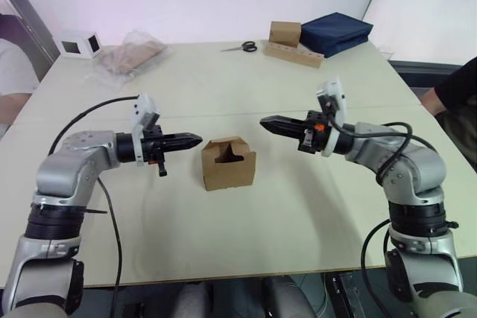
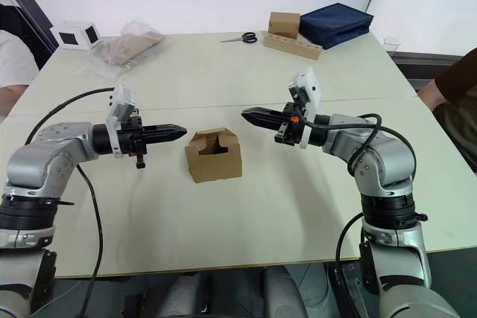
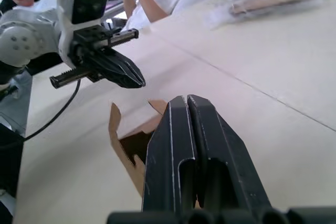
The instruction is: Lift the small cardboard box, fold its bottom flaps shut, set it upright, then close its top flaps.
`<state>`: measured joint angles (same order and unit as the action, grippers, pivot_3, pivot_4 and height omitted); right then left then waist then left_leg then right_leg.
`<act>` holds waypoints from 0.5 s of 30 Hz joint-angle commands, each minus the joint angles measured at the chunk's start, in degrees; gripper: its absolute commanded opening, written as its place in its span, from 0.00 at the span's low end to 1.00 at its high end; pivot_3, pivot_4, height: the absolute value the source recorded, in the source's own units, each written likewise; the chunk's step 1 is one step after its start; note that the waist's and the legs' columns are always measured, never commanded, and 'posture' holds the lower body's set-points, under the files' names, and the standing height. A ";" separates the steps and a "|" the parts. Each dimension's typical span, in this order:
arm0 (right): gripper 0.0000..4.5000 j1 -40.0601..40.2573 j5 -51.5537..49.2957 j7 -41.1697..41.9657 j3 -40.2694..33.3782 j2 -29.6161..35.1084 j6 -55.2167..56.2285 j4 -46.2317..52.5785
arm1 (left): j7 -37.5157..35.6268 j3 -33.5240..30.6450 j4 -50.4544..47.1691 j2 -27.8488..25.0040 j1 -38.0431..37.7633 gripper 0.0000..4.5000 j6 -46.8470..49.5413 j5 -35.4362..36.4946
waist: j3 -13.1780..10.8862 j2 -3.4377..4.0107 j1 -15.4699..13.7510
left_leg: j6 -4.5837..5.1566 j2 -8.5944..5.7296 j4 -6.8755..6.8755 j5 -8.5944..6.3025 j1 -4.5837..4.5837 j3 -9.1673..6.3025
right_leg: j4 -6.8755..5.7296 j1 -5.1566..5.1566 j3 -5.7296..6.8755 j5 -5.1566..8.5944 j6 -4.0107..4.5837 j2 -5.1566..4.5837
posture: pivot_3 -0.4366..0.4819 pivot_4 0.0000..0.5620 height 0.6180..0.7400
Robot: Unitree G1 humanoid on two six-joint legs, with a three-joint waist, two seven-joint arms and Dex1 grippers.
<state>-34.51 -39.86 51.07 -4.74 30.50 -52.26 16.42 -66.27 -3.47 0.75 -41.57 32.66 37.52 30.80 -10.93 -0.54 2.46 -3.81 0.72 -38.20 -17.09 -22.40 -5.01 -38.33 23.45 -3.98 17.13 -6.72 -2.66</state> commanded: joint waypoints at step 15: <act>0.00 4.78 7.23 -1.69 15.87 -1.74 7.76 3.58 | -4.16 7.99 48.07 14.66 24.02 0.02 -25.52 -16.44 | -0.01 -0.03 0.13 | 0.00 -0.04 -0.02 0.00 -0.03 0.01 | 0.07 0.01 0.03 0.00 -0.01 0.00 | 0.48 0.27 1.00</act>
<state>-29.06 -33.31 49.54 11.37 29.36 -46.53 19.66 -70.72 5.12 45.54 -27.56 54.34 15.64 15.58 -10.95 -0.57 2.59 -3.81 0.68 -38.22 -17.09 -22.44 -5.01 -38.26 23.46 -3.95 17.13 -6.72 -2.66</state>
